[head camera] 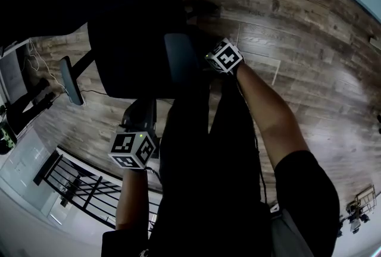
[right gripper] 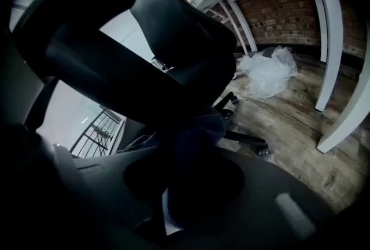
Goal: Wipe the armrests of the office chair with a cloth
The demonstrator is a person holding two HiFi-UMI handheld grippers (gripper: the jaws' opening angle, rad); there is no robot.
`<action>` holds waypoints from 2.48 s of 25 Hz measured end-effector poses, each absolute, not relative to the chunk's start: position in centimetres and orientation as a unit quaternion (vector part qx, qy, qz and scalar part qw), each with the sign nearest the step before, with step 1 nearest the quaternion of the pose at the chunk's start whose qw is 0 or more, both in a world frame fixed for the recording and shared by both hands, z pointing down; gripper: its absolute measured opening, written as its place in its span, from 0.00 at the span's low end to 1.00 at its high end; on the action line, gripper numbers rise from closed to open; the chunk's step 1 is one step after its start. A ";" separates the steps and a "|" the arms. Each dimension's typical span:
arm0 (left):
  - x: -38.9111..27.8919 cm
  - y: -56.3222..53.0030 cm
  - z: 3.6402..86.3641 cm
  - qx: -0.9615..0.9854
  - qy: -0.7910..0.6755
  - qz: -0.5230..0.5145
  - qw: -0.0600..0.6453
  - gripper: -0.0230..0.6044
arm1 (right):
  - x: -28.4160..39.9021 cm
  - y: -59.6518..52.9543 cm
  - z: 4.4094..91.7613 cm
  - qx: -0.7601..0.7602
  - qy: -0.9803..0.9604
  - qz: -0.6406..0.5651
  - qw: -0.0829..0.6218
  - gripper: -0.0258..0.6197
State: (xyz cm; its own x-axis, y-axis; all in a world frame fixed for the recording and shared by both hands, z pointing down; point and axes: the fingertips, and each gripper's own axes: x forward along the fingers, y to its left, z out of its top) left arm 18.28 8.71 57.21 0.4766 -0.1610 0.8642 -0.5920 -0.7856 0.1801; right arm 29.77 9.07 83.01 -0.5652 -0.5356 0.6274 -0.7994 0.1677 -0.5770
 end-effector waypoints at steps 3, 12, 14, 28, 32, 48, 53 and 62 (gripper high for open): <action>18.6 9.1 56.3 0.832 -0.229 0.445 0.241 0.05 | 29.3 9.8 80.0 0.418 -0.777 0.453 0.131 0.17; 18.9 9.7 53.3 0.844 -0.243 0.392 0.272 0.05 | 30.9 12.0 72.1 0.403 -0.809 0.406 0.138 0.16; 18.9 9.7 53.0 0.846 -0.252 0.374 0.284 0.05 | 32.1 12.2 70.4 0.414 -0.808 0.389 0.159 0.16; 14.9 7.2 51.4 0.845 -0.290 0.289 0.343 0.05 | 32.3 8.9 56.8 0.361 -0.834 0.280 0.308 0.17; 14.1 5.7 51.0 0.841 -0.298 0.259 0.369 0.05 | 29.3 5.2 55.0 0.299 -0.857 0.242 0.342 0.17; 4.6 3.1 53.3 0.801 -0.354 0.250 0.413 0.05 | 20.1 4.5 63.2 -0.231 -0.721 0.260 0.599 0.16; 2.3 4.8 55.4 0.783 -0.362 0.266 0.430 0.05 | 19.5 7.0 67.2 -0.254 -0.704 0.299 0.592 0.16; 0.9 6.7 57.9 0.770 -0.354 0.286 0.447 0.05 | 24.9 10.9 71.3 -0.358 -0.559 0.289 0.689 0.16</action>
State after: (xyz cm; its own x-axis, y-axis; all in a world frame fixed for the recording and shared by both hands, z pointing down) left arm 0.93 6.70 57.86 0.5867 -0.2890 0.7565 -0.8003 -0.3498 0.4870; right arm 24.88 10.92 71.29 0.2068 0.7990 0.5646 0.0016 0.5768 -0.8169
